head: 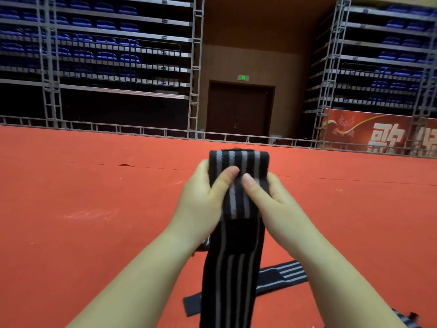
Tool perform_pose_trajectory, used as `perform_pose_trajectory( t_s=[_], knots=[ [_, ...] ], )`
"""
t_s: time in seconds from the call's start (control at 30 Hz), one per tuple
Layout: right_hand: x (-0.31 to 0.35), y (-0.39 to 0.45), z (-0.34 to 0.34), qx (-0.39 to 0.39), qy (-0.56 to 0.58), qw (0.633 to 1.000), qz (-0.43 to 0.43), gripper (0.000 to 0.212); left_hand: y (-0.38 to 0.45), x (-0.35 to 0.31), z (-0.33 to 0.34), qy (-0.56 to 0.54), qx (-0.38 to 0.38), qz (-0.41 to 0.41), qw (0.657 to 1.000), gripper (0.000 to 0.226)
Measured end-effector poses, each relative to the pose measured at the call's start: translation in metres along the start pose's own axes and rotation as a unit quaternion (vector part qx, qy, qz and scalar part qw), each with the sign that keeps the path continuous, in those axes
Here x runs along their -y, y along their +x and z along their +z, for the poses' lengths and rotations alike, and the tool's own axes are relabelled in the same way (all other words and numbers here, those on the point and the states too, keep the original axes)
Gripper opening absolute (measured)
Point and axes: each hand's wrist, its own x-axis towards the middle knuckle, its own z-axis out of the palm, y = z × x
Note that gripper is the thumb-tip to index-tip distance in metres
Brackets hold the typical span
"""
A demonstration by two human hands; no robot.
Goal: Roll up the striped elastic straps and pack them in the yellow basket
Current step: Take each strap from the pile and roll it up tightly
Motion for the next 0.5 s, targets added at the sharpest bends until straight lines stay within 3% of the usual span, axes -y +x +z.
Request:
perform_pose_trajectory(
  t_s=[0.1, 0.2, 0.27, 0.33, 0.4, 0.5],
  knots=[
    [-0.004, -0.005, 0.003, 0.015, -0.009, 1.000, 0.007, 0.049, 0.005, 0.001, -0.005, -0.035, -0.047, -0.008, 0.998, 0.020],
    [-0.006, -0.003, 0.004, -0.063, -0.028, 0.997, -0.026, 0.030, 0.003, 0.005, -0.006, -0.087, 0.073, -0.074, 0.991, 0.044],
    [-0.009, 0.000, 0.004, -0.090, -0.003, 0.996, -0.023, 0.024, 0.000, 0.007, -0.006, -0.091, 0.150, -0.109, 0.978, 0.039],
    [-0.008, 0.002, 0.007, -0.094, 0.037, 0.995, -0.009, 0.027, -0.001, 0.009, -0.009, -0.080, 0.152, -0.083, 0.981, 0.027],
    [-0.009, 0.002, 0.008, -0.069, 0.110, 0.990, 0.046, 0.038, 0.000, 0.011, -0.012, -0.069, 0.123, -0.051, 0.989, 0.025],
    [-0.004, 0.002, 0.005, -0.013, 0.264, 0.950, 0.167, 0.063, 0.001, 0.013, -0.013, -0.089, 0.099, -0.023, 0.991, 0.029]
  ],
)
